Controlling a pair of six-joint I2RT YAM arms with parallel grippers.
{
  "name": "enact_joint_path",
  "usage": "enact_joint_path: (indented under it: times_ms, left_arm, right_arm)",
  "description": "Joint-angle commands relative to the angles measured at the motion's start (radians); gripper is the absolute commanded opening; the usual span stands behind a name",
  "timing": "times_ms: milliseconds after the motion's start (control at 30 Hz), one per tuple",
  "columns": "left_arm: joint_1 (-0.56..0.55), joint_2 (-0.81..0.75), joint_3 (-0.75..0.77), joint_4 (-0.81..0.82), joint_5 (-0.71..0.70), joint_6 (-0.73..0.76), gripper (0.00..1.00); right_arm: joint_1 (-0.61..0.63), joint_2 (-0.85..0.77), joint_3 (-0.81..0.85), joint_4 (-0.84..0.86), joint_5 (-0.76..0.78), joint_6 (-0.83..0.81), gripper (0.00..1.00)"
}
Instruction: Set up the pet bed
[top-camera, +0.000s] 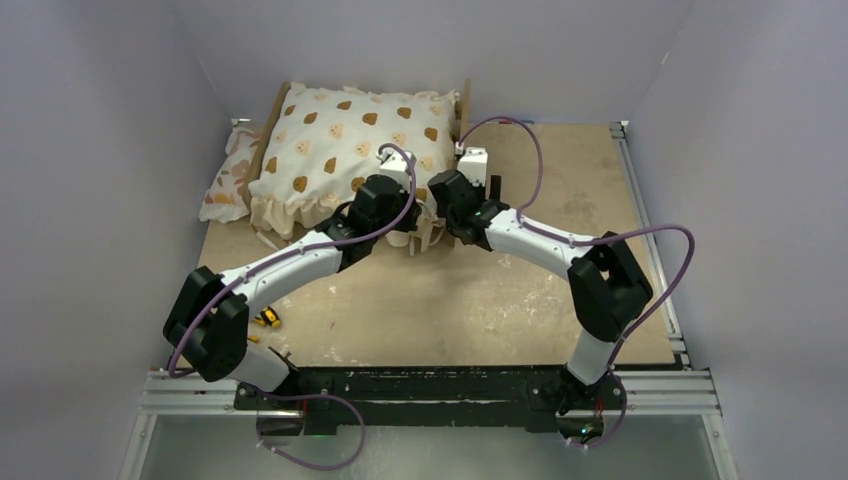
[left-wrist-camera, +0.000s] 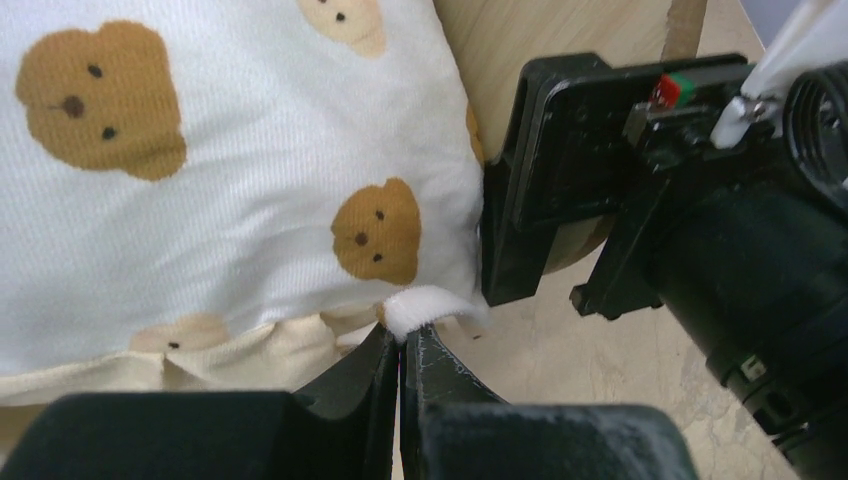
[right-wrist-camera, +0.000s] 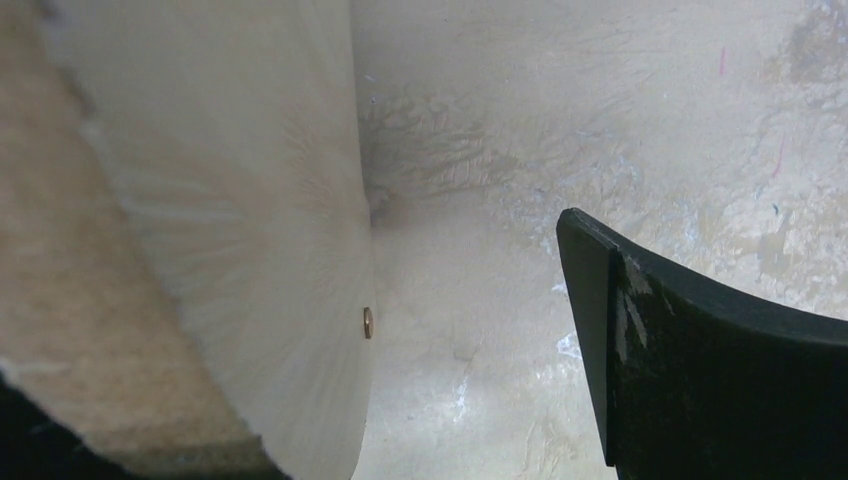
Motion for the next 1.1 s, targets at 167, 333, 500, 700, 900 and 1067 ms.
enact_joint_path:
  times_ms: [167, 333, 500, 700, 900, 1067]
  left_arm:
    - [-0.004, 0.032, -0.014, 0.086, -0.088, 0.087, 0.02]
    - [-0.007, 0.015, -0.041, 0.136, -0.167, 0.138, 0.06]
    - [-0.023, 0.002, -0.047, 0.114, -0.220, 0.165, 0.27]
    - [-0.157, -0.130, -0.119, 0.106, -0.300, 0.198, 0.46]
    - [-0.300, -0.180, -0.247, 0.195, -0.324, 0.197, 0.51]
    - [-0.346, 0.000, -0.257, 0.288, -0.335, 0.217, 0.52]
  right_arm:
    - [-0.122, 0.031, 0.030, 0.146, -0.221, -0.116, 0.86]
    - [-0.123, 0.034, 0.081, 0.181, -0.277, -0.175, 0.86]
    - [-0.122, -0.044, 0.042, 0.218, -0.336, -0.186, 0.86]
    - [-0.122, -0.145, -0.060, 0.290, -0.389, -0.193, 0.87]
    - [-0.122, -0.241, -0.139, 0.331, -0.458, -0.170, 0.87]
    - [-0.122, -0.416, -0.277, 0.406, -0.472, -0.146, 0.88]
